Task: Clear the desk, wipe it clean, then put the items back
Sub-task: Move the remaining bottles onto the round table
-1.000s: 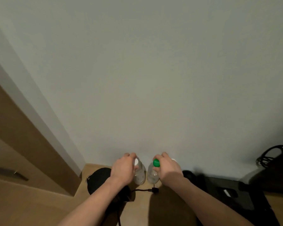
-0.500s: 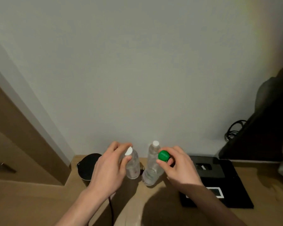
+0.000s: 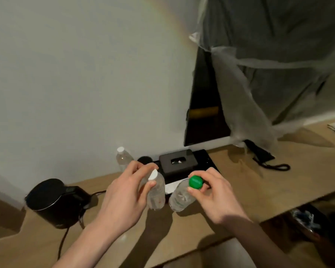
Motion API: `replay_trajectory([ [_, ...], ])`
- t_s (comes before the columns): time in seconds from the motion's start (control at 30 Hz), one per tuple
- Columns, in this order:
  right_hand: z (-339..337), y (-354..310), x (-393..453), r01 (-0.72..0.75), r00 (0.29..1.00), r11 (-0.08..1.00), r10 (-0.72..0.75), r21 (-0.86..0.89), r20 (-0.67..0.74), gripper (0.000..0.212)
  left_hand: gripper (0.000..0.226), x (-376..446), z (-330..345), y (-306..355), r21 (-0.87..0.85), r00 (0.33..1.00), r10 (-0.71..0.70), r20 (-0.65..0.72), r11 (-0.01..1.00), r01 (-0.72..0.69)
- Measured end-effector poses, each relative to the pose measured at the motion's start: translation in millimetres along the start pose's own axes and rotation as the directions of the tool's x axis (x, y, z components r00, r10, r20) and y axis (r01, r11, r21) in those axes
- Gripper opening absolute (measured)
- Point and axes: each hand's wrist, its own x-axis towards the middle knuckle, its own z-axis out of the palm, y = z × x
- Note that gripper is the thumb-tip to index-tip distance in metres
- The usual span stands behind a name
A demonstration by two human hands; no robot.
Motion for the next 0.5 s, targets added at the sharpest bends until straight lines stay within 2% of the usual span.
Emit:
replay_trajectory([
  [0.13, -53.8, 44.4, -64.4, -0.049, 0.996, 0.999, 0.05, 0.017, -0.068, 0.026, 0.035, -12.0, 37.0, 66.2, -0.027, 0.996, 0.072, 0.059, 0.997, -0.07],
  [0.33, -137.9, 110.4, -163.9, -0.169, 0.972, 0.983, 0.154, -0.074, -0.176, 0.027, 0.04, -45.2, 100.2, 172.8, -0.167, 0.982, 0.147, 0.118, 0.978, -0.126],
  [0.5, -185.5, 157.7, -232.7, -0.26, 0.949, 0.952, 0.221, -0.163, -0.225, 0.032, 0.039, -70.0, 139.1, 247.6, -0.174, 0.954, 0.23, 0.191, 0.965, -0.198],
])
